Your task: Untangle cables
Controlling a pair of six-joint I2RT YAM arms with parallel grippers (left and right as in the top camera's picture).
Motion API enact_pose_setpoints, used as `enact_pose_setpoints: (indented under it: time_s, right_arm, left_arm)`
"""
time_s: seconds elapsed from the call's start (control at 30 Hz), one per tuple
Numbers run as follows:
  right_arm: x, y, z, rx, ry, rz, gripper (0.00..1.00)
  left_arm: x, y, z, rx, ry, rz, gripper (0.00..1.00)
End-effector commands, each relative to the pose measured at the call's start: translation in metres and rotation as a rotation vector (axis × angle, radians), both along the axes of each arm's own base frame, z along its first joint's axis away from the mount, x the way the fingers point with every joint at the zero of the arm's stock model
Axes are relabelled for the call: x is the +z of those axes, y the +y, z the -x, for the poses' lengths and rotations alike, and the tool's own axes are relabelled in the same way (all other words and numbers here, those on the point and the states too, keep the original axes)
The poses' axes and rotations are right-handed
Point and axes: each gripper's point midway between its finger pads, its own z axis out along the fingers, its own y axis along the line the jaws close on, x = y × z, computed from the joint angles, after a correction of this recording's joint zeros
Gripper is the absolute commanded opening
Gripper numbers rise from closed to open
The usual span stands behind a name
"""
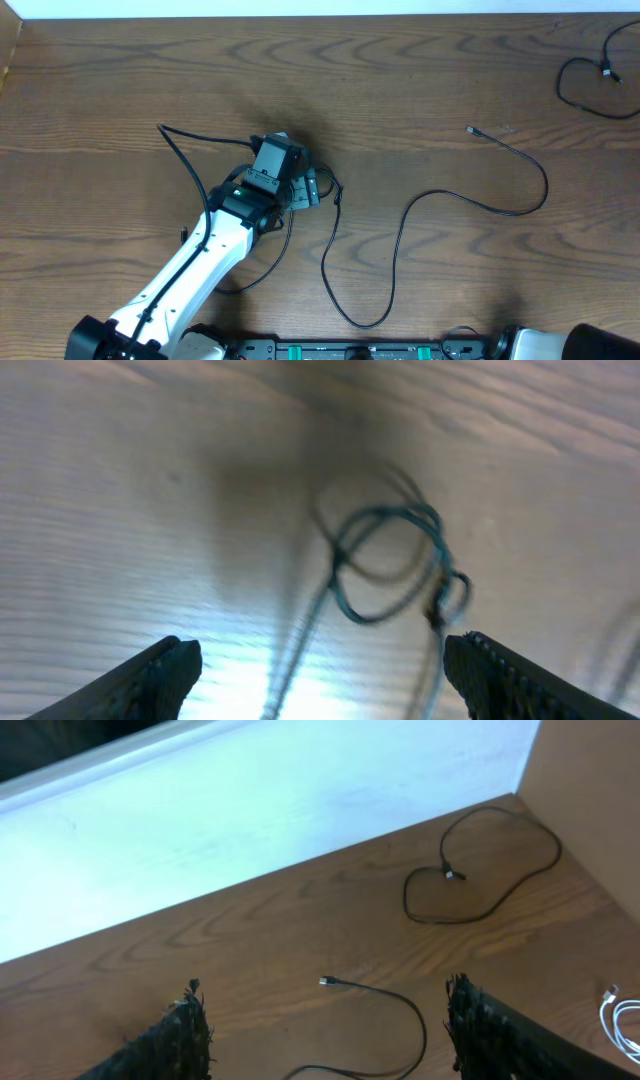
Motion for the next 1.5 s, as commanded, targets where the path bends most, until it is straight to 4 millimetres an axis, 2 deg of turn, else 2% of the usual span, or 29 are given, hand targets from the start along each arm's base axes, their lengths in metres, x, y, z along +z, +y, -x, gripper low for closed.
enact_pose_setpoints:
  time_s: [0.0, 0.13, 0.17, 0.2, 0.3, 0.37, 0.4, 0.53, 0.67, 0.73, 0.83, 0.9, 1.0, 1.07, 1.17, 1.33, 1.47]
  right_arm:
    - [0.002, 0.002, 0.007, 0.000, -0.008, 0.006, 0.76]
    - [-0.001, 0.003, 0.009, 0.000, 0.006, 0.001, 0.78]
    - [-0.001, 0.003, 0.009, 0.000, 0.007, 0.001, 0.78]
    - [-0.001, 0.003, 0.009, 0.000, 0.007, 0.001, 0.78]
    - [-0.002, 0.002, 0.007, 0.000, 0.011, 0.000, 0.79]
    - [-0.003, 0.002, 0.007, 0.000, 0.012, -0.001, 0.79]
    - [-0.003, 0.002, 0.007, 0.000, 0.013, -0.001, 0.79]
    - [-0.004, 0.002, 0.007, 0.000, 0.019, -0.004, 0.79]
    - [-0.005, 0.003, 0.007, 0.002, 0.020, -0.006, 0.79]
    - [-0.004, 0.003, 0.007, 0.007, 0.019, -0.009, 0.79]
    - [-0.006, 0.003, 0.005, 0.007, 0.024, -0.011, 0.79]
    - [-0.006, 0.003, 0.005, 0.007, 0.024, -0.010, 0.80]
    - [-0.006, 0.003, 0.004, 0.007, 0.026, -0.011, 0.80]
    - [-0.008, 0.002, 0.002, 0.000, 0.032, -0.025, 0.80]
    - [-0.013, 0.000, -0.006, -0.003, 0.050, -0.044, 0.83]
    - [-0.022, 0.011, -0.023, 0.081, 0.079, -0.110, 0.83]
    - [-0.034, 0.009, -0.033, 0.083, 0.123, -0.129, 0.84]
  left_arm:
    - [-0.007, 0.017, -0.019, 0.052, -0.050, -0.116, 0.86]
    - [-0.041, 0.004, -0.019, 0.015, 0.036, -0.094, 0.86]
    - [-0.048, 0.000, -0.017, 0.003, 0.061, -0.079, 0.85]
    - [-0.054, -0.004, -0.015, -0.008, 0.083, -0.067, 0.79]
    - [-0.061, -0.009, -0.009, -0.027, 0.123, -0.044, 0.41]
    - [-0.061, -0.009, -0.008, -0.028, 0.128, -0.042, 0.10]
    - [-0.059, -0.008, -0.007, -0.028, 0.128, -0.043, 0.08]
    - [-0.048, -0.009, -0.006, -0.030, 0.109, -0.025, 0.08]
    - [-0.016, -0.032, -0.009, -0.081, 0.043, 0.118, 0.07]
    - [0.012, -0.052, -0.012, -0.140, -0.025, 0.233, 0.08]
    - [0.074, -0.085, -0.018, -0.271, -0.191, 0.438, 0.08]
    - [0.110, -0.098, -0.021, -0.325, -0.297, 0.533, 0.08]
    - [0.165, -0.107, -0.030, -0.352, -0.473, 0.648, 0.07]
    - [0.184, -0.109, -0.034, -0.365, -0.548, 0.674, 0.08]
    - [0.193, -0.108, -0.041, -0.354, -0.603, 0.674, 0.08]
    - [0.164, -0.118, -0.051, -0.345, -0.542, 0.658, 0.08]
    - [0.145, -0.140, -0.057, -0.380, -0.525, 0.667, 0.08]
